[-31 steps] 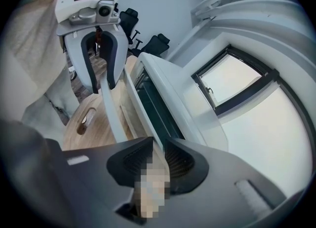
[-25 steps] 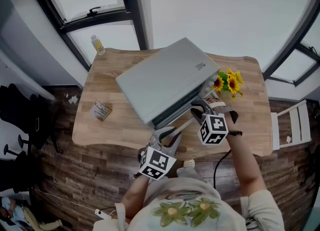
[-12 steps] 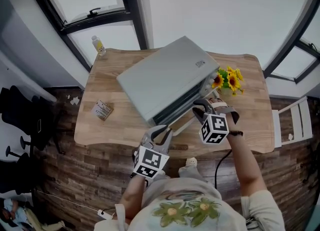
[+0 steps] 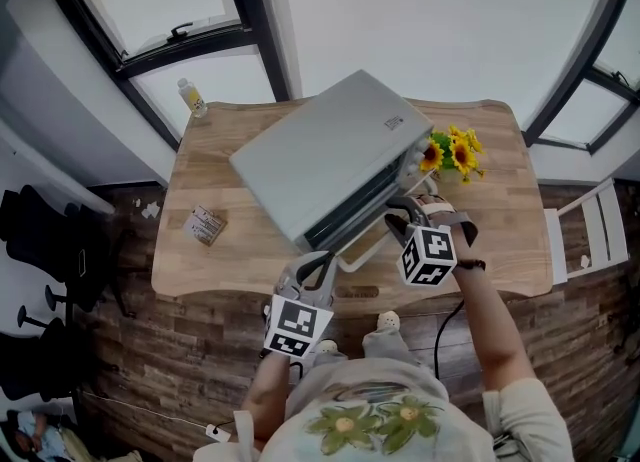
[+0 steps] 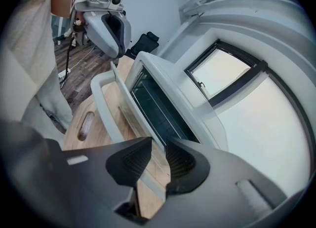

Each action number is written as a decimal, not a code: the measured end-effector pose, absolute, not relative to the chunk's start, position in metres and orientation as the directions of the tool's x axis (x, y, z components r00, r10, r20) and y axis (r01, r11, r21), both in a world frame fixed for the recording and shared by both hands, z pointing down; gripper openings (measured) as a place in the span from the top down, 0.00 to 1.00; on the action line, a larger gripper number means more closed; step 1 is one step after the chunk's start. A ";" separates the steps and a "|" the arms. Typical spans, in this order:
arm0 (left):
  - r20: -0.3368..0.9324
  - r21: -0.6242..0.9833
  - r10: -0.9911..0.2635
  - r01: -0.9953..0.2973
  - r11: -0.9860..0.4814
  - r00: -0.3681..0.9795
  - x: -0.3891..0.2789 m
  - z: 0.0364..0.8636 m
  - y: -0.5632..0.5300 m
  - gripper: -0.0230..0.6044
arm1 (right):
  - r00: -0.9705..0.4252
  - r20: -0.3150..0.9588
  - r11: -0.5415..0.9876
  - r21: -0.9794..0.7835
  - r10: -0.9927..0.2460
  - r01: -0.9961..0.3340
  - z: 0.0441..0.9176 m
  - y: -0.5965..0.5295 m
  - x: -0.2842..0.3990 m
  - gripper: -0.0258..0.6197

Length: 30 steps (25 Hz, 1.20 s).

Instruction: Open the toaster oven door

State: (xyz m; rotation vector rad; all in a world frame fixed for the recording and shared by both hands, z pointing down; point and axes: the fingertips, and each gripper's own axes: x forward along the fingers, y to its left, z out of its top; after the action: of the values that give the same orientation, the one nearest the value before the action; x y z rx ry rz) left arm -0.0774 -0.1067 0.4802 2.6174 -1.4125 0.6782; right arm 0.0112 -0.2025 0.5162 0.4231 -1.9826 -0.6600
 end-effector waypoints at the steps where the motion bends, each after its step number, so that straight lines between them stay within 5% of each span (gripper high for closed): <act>1: 0.421 -0.124 -0.774 -0.815 -0.566 0.473 -0.078 0.480 -0.107 0.96 | -0.470 0.694 0.793 0.609 -0.546 -0.023 0.517 -0.202 0.012 0.82; 30: 0.434 -0.080 -0.733 -0.789 -0.610 0.523 -0.071 0.493 -0.105 0.96 | -0.453 0.674 0.787 0.606 -0.584 -0.113 0.530 -0.185 0.032 0.81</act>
State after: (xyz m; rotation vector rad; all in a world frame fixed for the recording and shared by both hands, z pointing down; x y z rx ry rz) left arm -0.0707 -0.1049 0.4925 2.6291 -1.3204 0.6568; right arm 0.0316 -0.1852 0.5296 0.5221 -1.9924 -0.6023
